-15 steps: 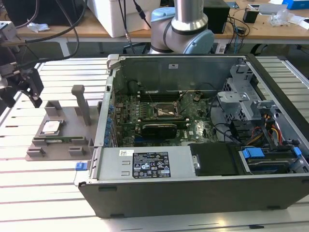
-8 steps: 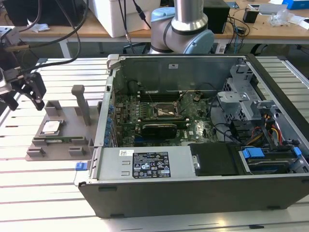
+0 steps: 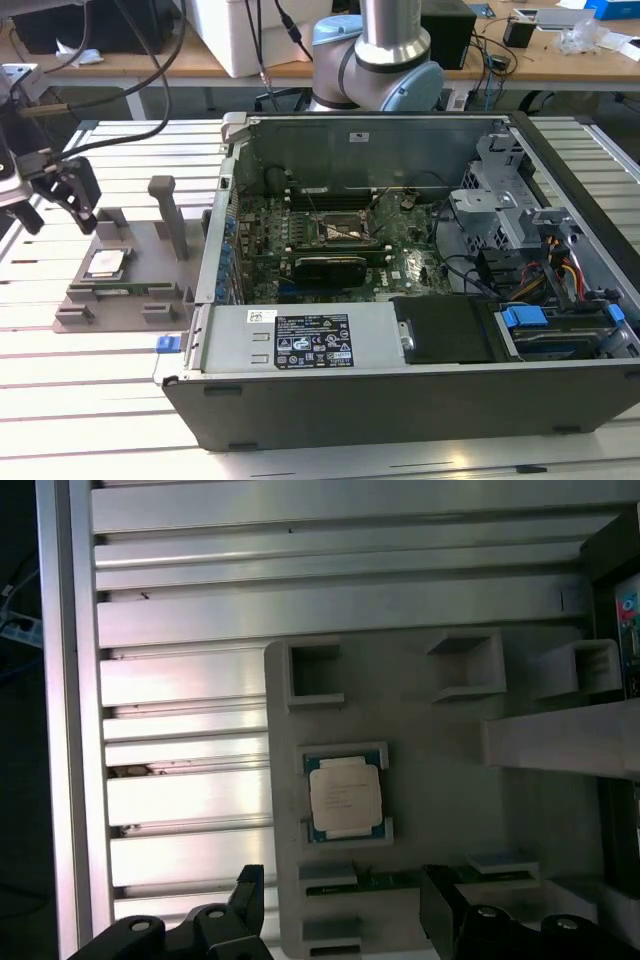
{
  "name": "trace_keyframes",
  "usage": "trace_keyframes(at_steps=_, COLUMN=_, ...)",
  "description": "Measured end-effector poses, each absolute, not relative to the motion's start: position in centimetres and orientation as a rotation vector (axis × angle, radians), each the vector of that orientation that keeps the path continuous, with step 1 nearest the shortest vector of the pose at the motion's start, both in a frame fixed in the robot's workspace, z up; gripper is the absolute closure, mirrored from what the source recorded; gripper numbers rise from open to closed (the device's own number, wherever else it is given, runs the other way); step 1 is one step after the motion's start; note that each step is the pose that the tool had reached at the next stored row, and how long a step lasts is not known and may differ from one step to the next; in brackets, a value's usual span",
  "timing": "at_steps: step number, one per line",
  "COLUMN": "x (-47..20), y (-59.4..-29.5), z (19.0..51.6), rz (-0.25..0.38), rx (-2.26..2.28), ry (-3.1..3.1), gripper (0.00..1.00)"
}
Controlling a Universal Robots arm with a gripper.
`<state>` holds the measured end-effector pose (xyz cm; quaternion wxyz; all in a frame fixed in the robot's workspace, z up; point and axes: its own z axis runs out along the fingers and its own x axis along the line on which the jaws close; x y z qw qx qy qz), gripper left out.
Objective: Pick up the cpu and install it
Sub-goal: 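Pick up the cpu and move it towards the insertion slot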
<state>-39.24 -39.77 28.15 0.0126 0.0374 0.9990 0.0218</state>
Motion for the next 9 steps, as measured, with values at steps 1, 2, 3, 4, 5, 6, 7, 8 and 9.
trace_keyframes(at_steps=1, x=-39.2, y=-39.8, z=28.1, rz=0.068, rx=0.117, ry=3.113, gripper=0.28)
trace_keyframes(at_steps=2, x=-39.2, y=-39.8, z=27.9, rz=0.068, rx=0.117, ry=3.114, gripper=0.28)
trace_keyframes(at_steps=3, x=-39.2, y=-39.8, z=27.8, rz=0.068, rx=0.117, ry=3.113, gripper=0.28)
trace_keyframes(at_steps=4, x=-39.1, y=-39.8, z=27.5, rz=0.068, rx=0.117, ry=3.113, gripper=0.28)
trace_keyframes(at_steps=5, x=-39.1, y=-39.8, z=27.4, rz=0.068, rx=0.117, ry=3.113, gripper=0.28)
trace_keyframes(at_steps=6, x=-39.0, y=-39.8, z=27.3, rz=0.068, rx=0.116, ry=3.113, gripper=0.28)
trace_keyframes(at_steps=7, x=-38.8, y=-39.7, z=27.1, rz=0.065, rx=0.117, ry=3.113, gripper=0.28)
trace_keyframes(at_steps=8, x=-38.7, y=-39.6, z=27.0, rz=0.059, rx=0.117, ry=3.113, gripper=0.28)
trace_keyframes(at_steps=9, x=-38.5, y=-39.4, z=26.9, rz=0.052, rx=0.116, ry=3.113, gripper=0.28)
